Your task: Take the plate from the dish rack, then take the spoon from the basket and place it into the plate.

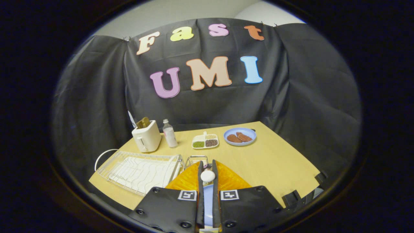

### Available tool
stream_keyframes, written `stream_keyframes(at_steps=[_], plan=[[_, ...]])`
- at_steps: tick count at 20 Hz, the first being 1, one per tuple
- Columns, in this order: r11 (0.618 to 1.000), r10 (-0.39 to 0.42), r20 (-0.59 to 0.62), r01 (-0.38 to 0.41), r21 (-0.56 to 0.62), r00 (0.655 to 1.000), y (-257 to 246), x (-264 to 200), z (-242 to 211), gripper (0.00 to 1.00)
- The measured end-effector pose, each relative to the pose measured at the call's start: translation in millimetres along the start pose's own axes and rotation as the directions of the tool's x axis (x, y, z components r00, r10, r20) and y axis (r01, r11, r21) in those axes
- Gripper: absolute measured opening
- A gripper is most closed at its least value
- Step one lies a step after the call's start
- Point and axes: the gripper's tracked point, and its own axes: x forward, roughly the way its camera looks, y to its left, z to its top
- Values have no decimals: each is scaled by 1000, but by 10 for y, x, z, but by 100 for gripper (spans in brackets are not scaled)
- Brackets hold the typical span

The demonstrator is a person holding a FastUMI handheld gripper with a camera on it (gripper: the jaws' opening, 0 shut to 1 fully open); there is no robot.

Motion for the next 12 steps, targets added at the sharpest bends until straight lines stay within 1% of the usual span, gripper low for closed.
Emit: stream_keyframes(at_steps=[6, 12], plan=[[1000, 4, -63, -3, 8, 998, -94, -44, -369, 13], [1000, 20, -122, -17, 24, 992, -66, -72, -678, 13]])
